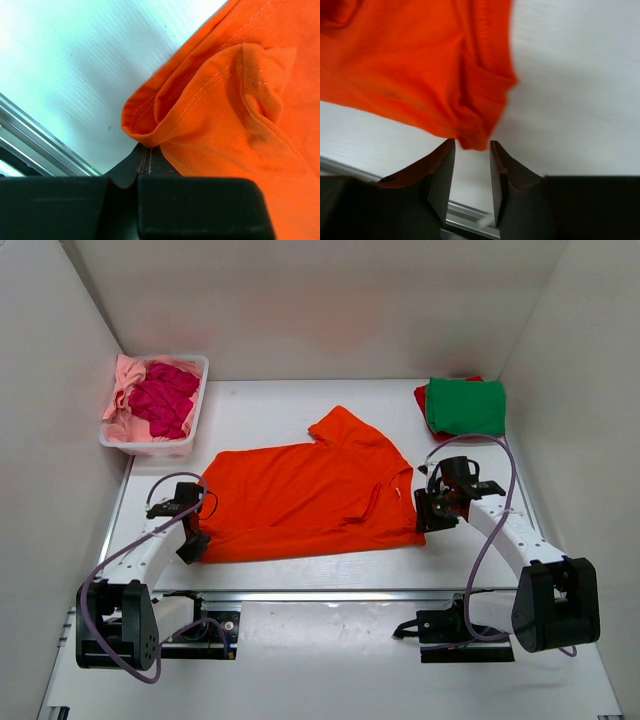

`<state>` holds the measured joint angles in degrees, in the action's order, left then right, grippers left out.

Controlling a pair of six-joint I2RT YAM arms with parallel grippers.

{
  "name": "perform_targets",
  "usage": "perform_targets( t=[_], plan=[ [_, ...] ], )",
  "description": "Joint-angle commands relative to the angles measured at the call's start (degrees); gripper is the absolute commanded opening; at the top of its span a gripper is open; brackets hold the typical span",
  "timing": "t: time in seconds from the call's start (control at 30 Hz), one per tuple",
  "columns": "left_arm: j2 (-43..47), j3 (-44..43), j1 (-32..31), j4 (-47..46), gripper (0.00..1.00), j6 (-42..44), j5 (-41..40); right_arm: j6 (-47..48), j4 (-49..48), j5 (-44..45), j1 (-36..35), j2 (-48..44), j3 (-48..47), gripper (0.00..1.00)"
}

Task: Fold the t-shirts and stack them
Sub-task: Fold the flattened tshirt in 1/3 of the way

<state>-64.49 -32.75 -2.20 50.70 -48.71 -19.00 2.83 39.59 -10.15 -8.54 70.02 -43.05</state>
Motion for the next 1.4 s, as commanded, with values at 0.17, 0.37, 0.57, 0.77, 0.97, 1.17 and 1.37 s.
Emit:
perform_targets(
  t=[0.17,0.37,0.57,0.77,0.97,1.17,1.37],
  plan=[
    [2.7,0.9,0.1,-1.3,0.00,-0.5,-1.1,-12.8,-2.5,-11.8,4.1,1.6,2.9,0.32],
    [3.2,0.8,0.2,-1.6,0.00,-0.5,-0.2,-18.6,-4.5,-18.0,9.7,-1.6,5.2,0.29],
    [3.1,0.9,0.5,-1.3,0.00,-0.4,0.0,-25.9,-4.0,-17.7,13.4,-3.9,10.1,0.29],
    [3.5,1.2,0.3,-2.2,0.00,0.4,0.7,-31.9,-4.5,-15.7,16.5,-8.0,14.1,0.31],
    [3.5,1.3,0.3,-2.3,0.00,0.5,0.5,-39.4,-5.7,-15.7,20.0,-10.9,17.4,0.27],
    [3.8,1.0,0.6,-2.6,0.00,1.4,1.0,-45.5,-7.2,-19.9,22.6,-10.4,19.4,0.34],
    [3.9,1.0,0.8,-3.1,0.00,2.1,1.2,-56.7,-12.9,-26.6,26.4,-10.4,26.3,0.34]
  ],
)
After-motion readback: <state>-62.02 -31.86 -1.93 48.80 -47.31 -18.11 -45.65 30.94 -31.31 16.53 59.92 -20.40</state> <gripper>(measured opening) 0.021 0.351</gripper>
